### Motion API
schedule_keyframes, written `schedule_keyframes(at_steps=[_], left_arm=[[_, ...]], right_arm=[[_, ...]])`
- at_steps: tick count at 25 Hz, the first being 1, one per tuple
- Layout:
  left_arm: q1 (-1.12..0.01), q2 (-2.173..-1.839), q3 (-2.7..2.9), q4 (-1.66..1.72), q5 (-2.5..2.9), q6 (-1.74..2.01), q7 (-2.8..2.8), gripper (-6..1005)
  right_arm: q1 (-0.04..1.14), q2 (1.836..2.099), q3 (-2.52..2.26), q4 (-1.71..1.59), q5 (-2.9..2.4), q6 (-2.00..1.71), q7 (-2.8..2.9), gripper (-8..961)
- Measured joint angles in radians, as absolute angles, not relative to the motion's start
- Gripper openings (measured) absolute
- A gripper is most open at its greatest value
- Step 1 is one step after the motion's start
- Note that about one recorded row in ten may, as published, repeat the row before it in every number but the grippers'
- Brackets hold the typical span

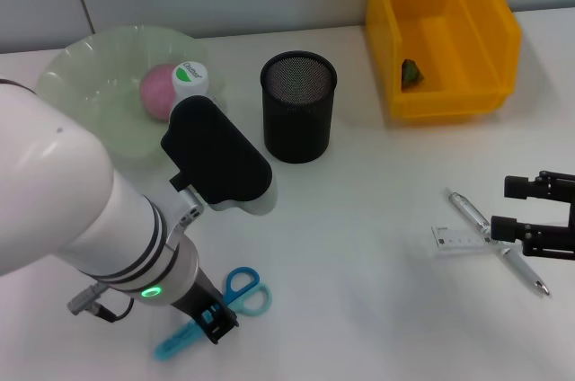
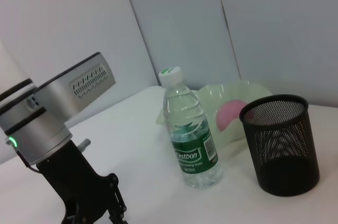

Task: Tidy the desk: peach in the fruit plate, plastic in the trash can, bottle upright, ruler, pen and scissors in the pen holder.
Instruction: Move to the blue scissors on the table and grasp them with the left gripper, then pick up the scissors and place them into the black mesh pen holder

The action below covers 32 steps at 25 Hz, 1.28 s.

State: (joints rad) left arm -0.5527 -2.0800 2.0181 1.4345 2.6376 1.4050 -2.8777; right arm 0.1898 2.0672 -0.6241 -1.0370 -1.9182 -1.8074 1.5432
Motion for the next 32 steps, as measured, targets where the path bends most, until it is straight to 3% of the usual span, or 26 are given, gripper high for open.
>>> schedule_keyframes(at_steps=[17,25,32], left_arm=[[-0.556,-2.080,1.997,1.672,2.625,1.351,-2.846,246],[-0.528,-2.077,1.972,1.763,2.569,1.024,-2.729,248],[-0.511,-2.075,1.974,1.635,2.374,0.623,-2.568,257]], right_arm=[[0.192,2.065,-0.610,-1.045,-1.915,-1.818,1.549,738],[0.193,2.065,-0.600,-1.046,-1.917,-1.818,1.556,738],[0.195,2.064,-0.600,-1.046,-1.915,-1.818,1.557,738]])
